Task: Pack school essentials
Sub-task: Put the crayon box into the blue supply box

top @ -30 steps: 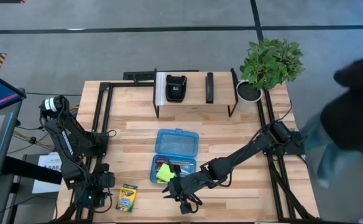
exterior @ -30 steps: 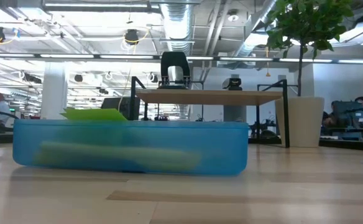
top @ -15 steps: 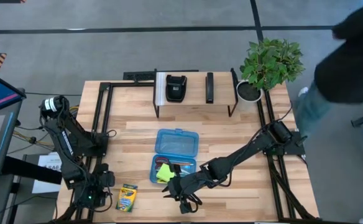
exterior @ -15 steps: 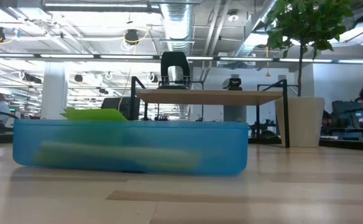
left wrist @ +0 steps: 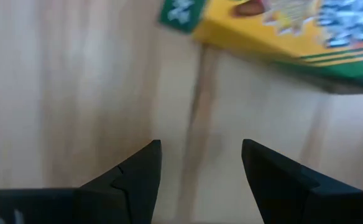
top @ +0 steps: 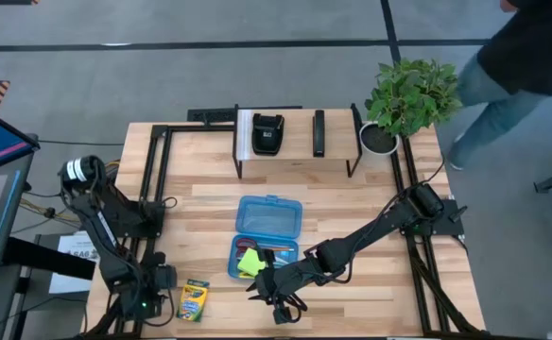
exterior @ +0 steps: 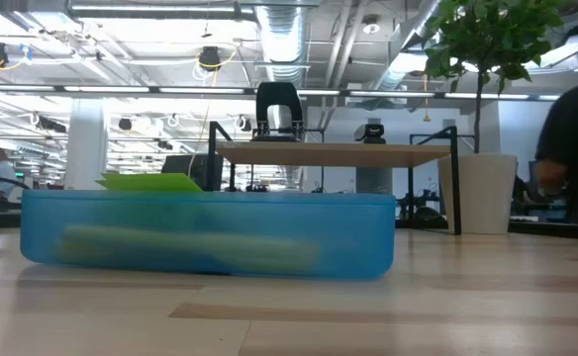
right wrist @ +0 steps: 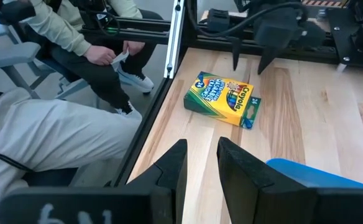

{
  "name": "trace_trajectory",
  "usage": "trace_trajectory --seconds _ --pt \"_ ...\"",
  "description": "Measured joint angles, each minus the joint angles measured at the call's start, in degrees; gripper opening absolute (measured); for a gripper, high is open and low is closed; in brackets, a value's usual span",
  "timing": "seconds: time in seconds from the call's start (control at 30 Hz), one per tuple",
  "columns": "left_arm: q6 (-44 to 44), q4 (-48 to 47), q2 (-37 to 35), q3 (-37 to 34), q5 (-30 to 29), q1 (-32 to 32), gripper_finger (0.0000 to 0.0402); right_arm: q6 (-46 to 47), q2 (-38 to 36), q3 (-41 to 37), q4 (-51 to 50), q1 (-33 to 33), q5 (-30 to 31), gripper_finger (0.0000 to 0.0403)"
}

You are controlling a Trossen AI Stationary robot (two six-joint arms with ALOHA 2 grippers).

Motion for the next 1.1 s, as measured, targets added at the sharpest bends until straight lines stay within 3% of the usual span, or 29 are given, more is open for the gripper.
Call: trace_trajectory --seconds 0.63,1.1 --pt "12.31 15.21 4.80 0.00 -7.83 5.37 0.0208 0.02 0.00 -0.02 0.00 -0.19 -1.73 0.0108" --pt "18.44 21.65 8.74 0.19 -12.90 10.71 0.0208 3.17 7.94 0.98 1.01 0.68 -3.17 0.0108"
